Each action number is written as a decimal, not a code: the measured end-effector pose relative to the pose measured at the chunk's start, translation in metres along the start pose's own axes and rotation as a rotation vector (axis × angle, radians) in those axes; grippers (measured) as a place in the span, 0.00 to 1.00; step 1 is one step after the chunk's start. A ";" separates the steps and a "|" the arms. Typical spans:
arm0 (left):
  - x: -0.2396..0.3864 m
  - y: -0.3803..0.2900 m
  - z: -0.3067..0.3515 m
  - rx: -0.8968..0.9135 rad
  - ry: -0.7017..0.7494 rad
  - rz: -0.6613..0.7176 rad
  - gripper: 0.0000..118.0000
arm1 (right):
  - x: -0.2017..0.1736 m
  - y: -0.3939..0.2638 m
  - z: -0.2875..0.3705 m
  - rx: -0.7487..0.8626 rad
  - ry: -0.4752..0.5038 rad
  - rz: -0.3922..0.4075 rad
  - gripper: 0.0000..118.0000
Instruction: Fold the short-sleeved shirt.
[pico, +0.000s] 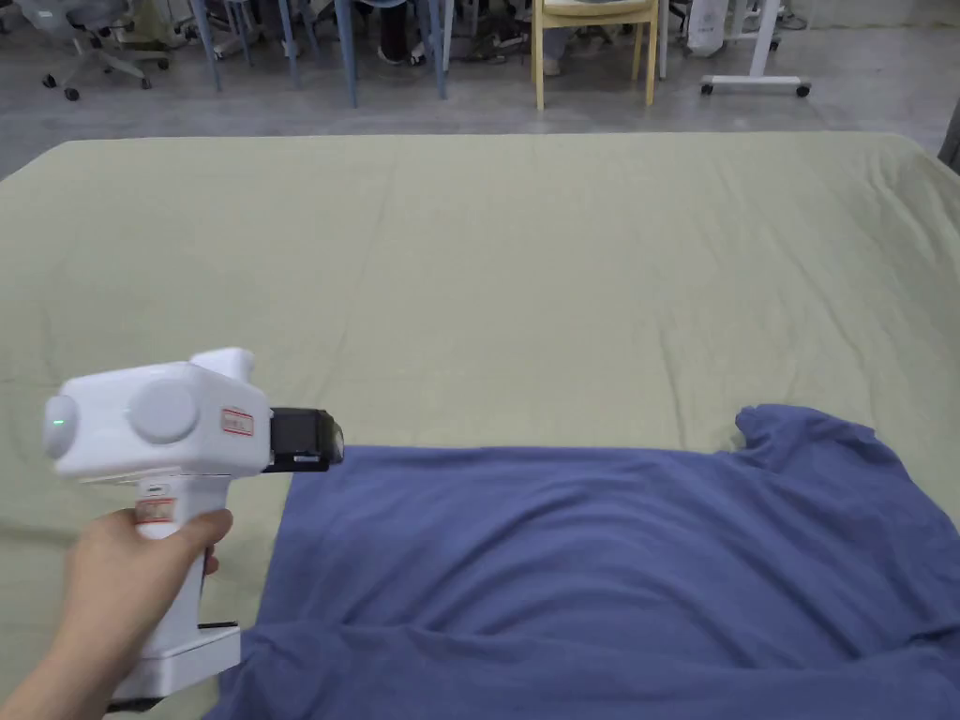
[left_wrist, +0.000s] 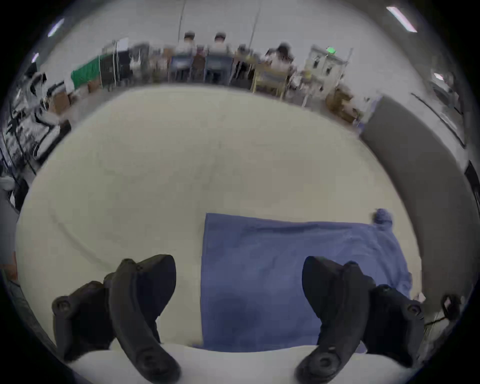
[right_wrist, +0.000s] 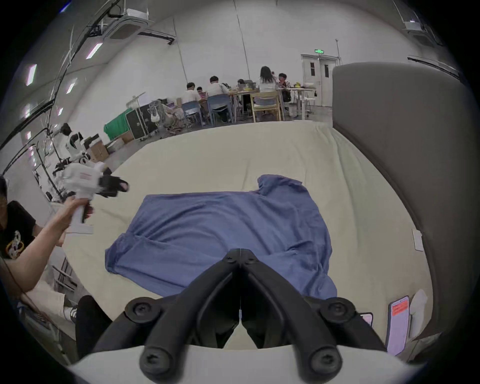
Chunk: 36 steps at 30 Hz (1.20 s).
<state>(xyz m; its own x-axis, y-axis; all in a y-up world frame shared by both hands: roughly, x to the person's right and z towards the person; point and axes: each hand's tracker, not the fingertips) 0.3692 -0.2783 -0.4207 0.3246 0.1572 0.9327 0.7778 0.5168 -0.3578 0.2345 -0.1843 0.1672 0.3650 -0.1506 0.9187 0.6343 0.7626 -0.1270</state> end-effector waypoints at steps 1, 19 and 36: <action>-0.003 0.005 -0.028 -0.040 0.035 -0.004 0.90 | 0.004 0.001 -0.008 -0.014 -0.010 -0.004 0.02; 0.047 0.002 0.034 0.152 -0.035 -0.244 0.02 | 0.073 0.087 -0.137 -0.121 -0.055 -0.017 0.97; 0.046 0.000 0.022 0.140 -0.101 -0.057 0.02 | 0.129 0.102 -0.324 -0.381 -0.274 -0.016 0.02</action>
<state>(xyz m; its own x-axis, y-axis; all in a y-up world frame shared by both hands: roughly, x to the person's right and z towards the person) 0.3726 -0.2522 -0.3766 0.2209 0.2049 0.9535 0.7086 0.6381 -0.3012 0.5668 -0.3300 0.1518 0.1924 0.0498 0.9800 0.8623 0.4682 -0.1931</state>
